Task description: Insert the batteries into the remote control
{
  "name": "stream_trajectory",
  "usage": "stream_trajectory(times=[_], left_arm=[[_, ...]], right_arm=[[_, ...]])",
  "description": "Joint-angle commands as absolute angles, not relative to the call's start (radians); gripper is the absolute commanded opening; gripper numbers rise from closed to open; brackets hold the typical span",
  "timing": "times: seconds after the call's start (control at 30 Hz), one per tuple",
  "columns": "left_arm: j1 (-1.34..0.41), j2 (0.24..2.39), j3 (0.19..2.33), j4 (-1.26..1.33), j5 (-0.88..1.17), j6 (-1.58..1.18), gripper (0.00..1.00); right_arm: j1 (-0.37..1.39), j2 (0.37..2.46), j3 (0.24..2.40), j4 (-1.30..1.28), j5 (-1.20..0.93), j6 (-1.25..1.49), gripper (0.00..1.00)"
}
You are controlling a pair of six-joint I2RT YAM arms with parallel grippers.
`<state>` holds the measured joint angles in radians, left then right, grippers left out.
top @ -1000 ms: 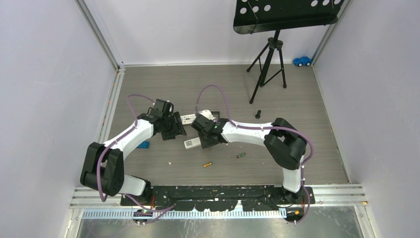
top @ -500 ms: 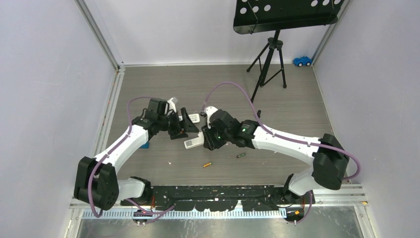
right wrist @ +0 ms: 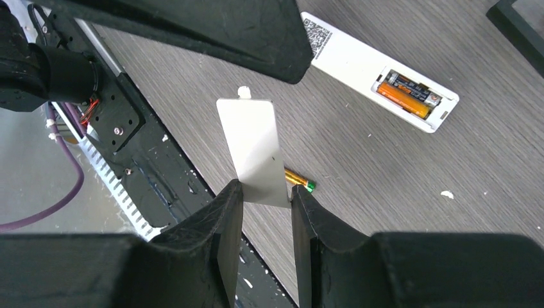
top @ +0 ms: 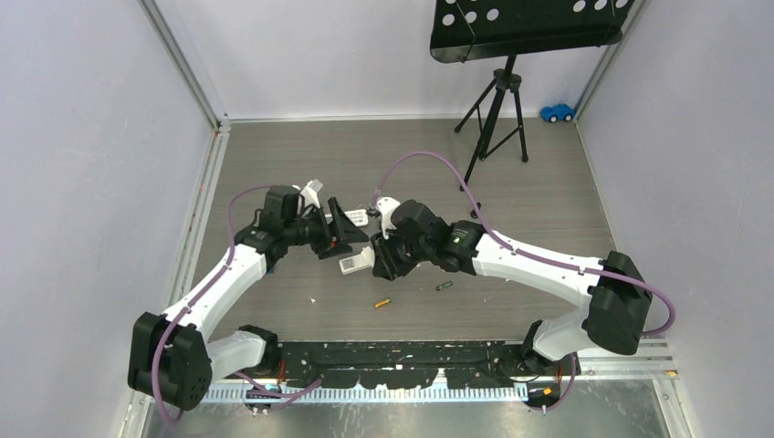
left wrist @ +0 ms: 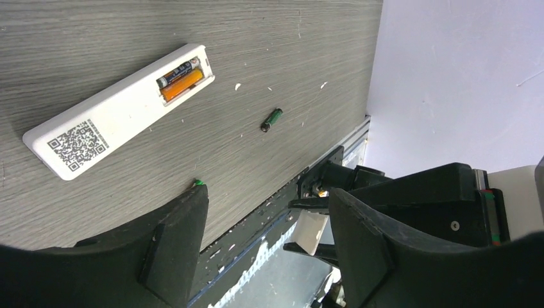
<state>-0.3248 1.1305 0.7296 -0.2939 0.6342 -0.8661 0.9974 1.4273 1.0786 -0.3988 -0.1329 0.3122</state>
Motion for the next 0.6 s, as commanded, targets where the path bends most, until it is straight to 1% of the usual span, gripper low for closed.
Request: stream_trajectory(times=[0.0, 0.17, 0.3, 0.43, 0.57], left_arm=[[-0.321, 1.129, 0.742, -0.255, 0.625, -0.885, 0.69], [-0.321, 1.135, 0.735, -0.236, 0.724, -0.887, 0.59], [-0.321, 1.126, 0.722, -0.221, 0.835, -0.888, 0.58], [-0.321, 1.12, 0.701, -0.205, 0.877, -0.887, 0.57], [-0.321, 1.132, 0.673, -0.176, 0.906, -0.89, 0.51]], right_arm=[[1.0, 1.421, 1.104, -0.404, -0.181, 0.292, 0.15], [1.0, 1.427, 1.111, -0.4, -0.174, 0.295, 0.15], [1.001, 1.445, 1.129, -0.397, -0.188, 0.292, 0.15], [1.0, 1.46, 1.145, -0.396, -0.197, 0.284, 0.15], [1.0, 1.469, 1.16, -0.394, -0.209, 0.28, 0.15]])
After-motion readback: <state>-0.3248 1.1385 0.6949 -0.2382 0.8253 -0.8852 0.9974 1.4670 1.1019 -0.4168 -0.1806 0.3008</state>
